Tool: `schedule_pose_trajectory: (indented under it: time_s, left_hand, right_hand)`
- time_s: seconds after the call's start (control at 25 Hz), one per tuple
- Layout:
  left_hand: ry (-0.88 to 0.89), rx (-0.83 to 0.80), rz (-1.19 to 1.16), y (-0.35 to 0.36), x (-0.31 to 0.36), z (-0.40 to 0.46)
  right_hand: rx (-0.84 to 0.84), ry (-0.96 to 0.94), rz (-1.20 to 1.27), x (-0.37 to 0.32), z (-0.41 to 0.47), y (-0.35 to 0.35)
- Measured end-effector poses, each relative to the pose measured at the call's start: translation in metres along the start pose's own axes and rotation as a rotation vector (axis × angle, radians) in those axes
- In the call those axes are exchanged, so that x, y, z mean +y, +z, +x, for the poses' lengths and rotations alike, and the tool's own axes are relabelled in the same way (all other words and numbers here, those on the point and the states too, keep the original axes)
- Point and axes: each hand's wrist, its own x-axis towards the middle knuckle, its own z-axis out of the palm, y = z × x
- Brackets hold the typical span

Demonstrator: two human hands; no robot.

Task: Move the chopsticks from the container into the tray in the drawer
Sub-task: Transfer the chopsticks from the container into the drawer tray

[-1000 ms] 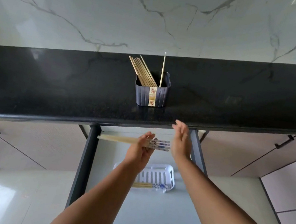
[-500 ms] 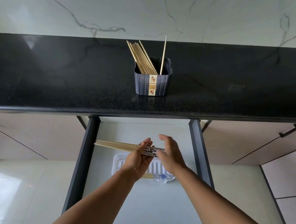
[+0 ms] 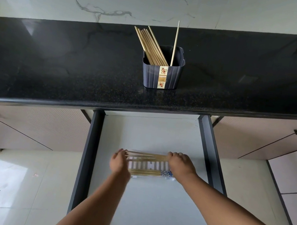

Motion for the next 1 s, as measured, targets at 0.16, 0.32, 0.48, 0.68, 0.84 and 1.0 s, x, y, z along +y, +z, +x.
schedule_pose_trajectory:
  time_s: [0.16,0.32,0.48,0.68,0.84,1.0]
  left_hand:
    - [0.548,0.003,0.692,-0.028,0.012,0.024]
    - [0.891,-0.579,1.567,-0.033,-0.013,0.031]
    - [0.809,-0.699,2.027,-0.04,-0.037,0.035]
    - [0.835,-0.713,2.122,-0.038,-0.032,0.036]
    - [0.945,-0.688,2.06,-0.04,-0.033,0.039]
    - [0.91,-0.651,2.115,-0.041,-0.037,0.041]
  right_hand:
    - [-0.098,0.014,-0.074,-0.005,0.01,0.019]
    - [-0.134,0.039,-0.042,-0.021,0.02,0.023]
    - [-0.141,0.024,-0.077,-0.019,0.023,0.023]
    - [-0.16,0.046,0.192,-0.011,0.016,0.022]
    - [-0.218,0.011,0.42,-0.011,0.005,0.026]
    - [-0.171,-0.045,0.325,-0.016,-0.005,0.034]
